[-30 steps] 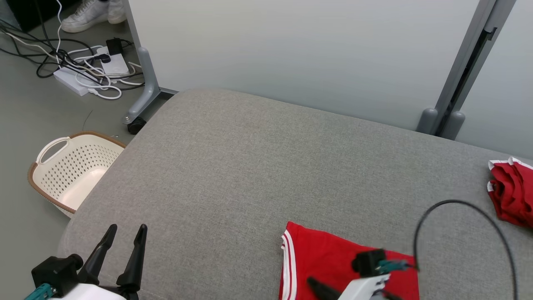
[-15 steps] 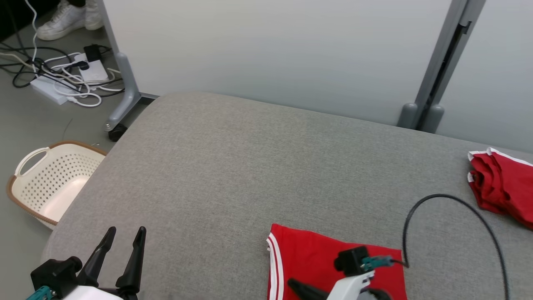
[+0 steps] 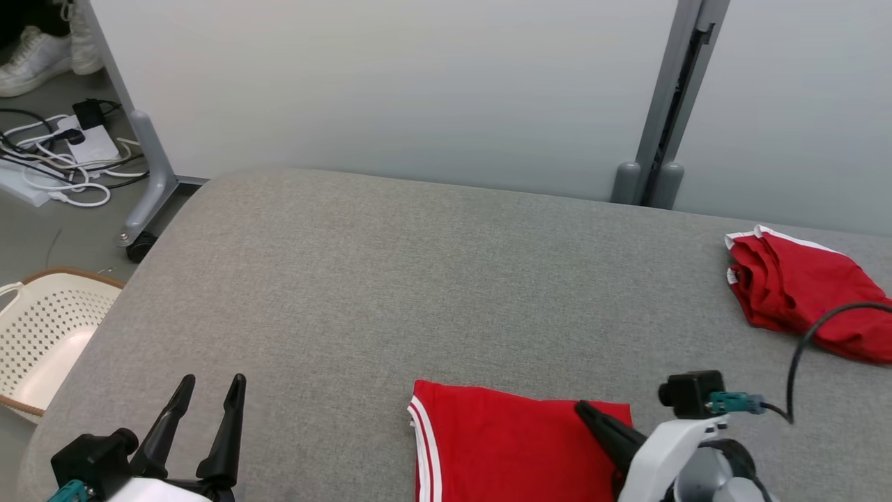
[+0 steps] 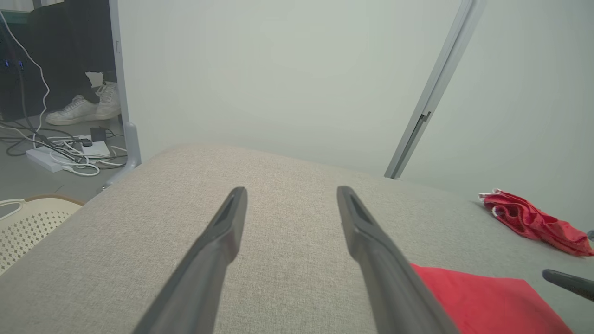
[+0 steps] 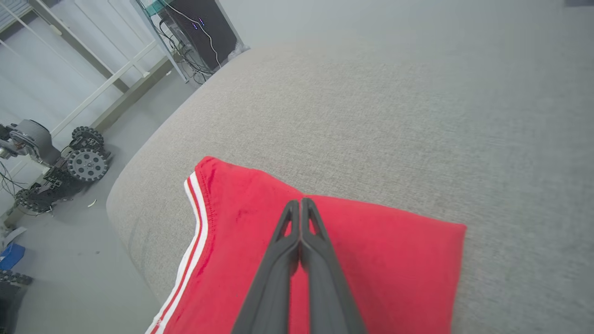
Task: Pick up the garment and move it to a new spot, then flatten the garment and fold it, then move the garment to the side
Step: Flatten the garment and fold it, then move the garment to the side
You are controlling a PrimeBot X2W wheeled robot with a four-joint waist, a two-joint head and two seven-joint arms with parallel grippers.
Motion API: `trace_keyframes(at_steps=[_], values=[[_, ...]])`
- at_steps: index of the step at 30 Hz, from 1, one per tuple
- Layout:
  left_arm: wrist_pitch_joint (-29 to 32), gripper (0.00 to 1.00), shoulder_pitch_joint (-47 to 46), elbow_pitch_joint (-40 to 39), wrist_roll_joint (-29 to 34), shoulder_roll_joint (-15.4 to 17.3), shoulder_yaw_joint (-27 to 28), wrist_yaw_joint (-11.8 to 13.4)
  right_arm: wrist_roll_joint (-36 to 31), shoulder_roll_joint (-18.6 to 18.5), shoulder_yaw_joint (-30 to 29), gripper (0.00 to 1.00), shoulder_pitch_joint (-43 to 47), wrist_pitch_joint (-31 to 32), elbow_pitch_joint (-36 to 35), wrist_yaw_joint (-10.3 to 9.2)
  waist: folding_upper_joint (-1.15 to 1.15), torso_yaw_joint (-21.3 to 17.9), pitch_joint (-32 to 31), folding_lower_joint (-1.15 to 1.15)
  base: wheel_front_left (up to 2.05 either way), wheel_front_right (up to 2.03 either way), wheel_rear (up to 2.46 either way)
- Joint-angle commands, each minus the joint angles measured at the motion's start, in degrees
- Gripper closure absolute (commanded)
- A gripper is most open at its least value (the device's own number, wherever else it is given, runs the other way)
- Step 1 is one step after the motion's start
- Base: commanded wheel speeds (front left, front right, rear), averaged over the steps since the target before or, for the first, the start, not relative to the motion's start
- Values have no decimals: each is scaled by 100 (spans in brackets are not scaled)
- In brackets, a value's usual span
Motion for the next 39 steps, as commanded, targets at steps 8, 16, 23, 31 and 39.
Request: trace_keyframes(at_steps=[8, 16, 23, 31, 39], values=[[-23, 0, 103, -12, 106, 52, 72, -57, -687, -20, -812, 100, 408, 238, -199, 4, 0, -151, 2, 0, 0, 0, 0], [-24, 0, 77, -2, 109, 32, 48, -78, -1166, 165, -1493, 95, 685, 811, -158, 4, 0, -99, 22, 0, 0, 0, 0], [-19, 0, 112, 41, 74, 68, 47, -87, -1389, 421, -1945, 0, 898, 1328, -216, 4, 0, -51, 38, 0, 0, 0, 0], [13, 0, 63, 63, 55, 89, 37, -84, -1719, 637, -2401, 0, 1072, 2140, -192, 4, 0, -13, 74, 0, 0, 0, 0], [47, 0, 2, 85, 52, 105, 3, -104, -1886, 849, -2776, 0, 994, 2633, 31, 3, 0, 31, 103, 0, 0, 0, 0]])
